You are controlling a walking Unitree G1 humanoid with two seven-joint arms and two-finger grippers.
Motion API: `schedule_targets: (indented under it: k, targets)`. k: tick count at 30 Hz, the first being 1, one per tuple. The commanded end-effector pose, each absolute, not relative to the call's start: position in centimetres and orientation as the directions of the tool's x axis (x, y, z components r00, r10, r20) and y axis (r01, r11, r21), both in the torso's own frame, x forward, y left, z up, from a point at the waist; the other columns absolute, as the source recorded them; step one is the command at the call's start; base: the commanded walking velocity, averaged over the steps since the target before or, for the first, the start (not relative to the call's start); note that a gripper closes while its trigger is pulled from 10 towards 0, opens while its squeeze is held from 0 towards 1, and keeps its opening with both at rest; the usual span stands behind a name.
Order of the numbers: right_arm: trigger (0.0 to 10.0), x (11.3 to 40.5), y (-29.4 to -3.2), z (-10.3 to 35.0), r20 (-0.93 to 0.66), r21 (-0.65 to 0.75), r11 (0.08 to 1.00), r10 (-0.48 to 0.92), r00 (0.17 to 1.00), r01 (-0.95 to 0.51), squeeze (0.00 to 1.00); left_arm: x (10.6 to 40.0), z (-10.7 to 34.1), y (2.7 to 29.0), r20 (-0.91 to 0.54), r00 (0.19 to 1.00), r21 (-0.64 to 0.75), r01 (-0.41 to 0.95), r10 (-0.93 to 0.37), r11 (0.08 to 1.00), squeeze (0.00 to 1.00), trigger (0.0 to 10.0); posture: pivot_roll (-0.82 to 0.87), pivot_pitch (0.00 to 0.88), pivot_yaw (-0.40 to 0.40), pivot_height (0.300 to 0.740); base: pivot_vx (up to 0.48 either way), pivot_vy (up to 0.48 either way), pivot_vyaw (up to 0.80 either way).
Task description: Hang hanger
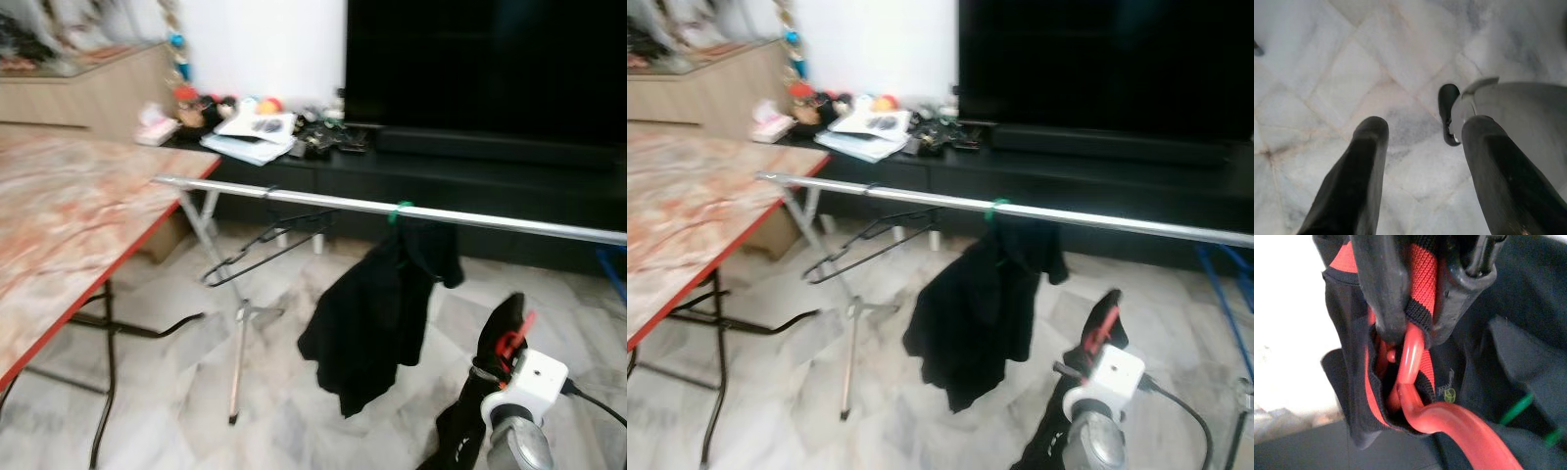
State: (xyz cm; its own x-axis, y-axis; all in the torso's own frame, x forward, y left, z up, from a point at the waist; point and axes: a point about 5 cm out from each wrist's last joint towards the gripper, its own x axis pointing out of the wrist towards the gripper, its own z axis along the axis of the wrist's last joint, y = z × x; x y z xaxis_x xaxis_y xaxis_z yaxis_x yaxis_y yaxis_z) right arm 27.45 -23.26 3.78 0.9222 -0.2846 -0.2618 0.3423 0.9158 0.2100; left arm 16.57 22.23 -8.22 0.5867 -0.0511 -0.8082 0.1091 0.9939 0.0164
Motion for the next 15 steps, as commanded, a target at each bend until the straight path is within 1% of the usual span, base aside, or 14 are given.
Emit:
schedule_targets:
  k: [1, 14, 15]
  targets:
    - [10.0, 27.76, -23.19, 4.4, -0.232, 0.218, 0.916, -0.287, 0.929, 0.337, 0.0, 16.81, -8.07, 22.43, -0.805, 0.591, 0.022, 0.109, -0.047, 0.994, 0.0, 10.0, 0.02, 0.056, 0.027, 0.74, -0.244, 0.0, 0.0]
    - [10.0, 27.65, -23.18, 4.21, -0.24, 0.215, 0.915, -0.289, 0.927, 0.341, 0.0, 16.73, -8.07, 22.58, -0.807, 0.589, 0.023, 0.108, -0.046, 0.994, 0.0, 10.0, 0.02, 0.059, 0.027, 0.74, -0.242, 0.0, 0.0]
    - [10.0, 27.66, -23.17, 4.2, -0.24, 0.215, 0.915, -0.288, 0.927, 0.341, 0.0, 16.72, -8.08, 22.59, -0.807, 0.589, 0.023, 0.108, -0.045, 0.994, 0.0, 10.0, 0.02, 0.059, 0.027, 0.74, 0.0, 0.0, 0.0]
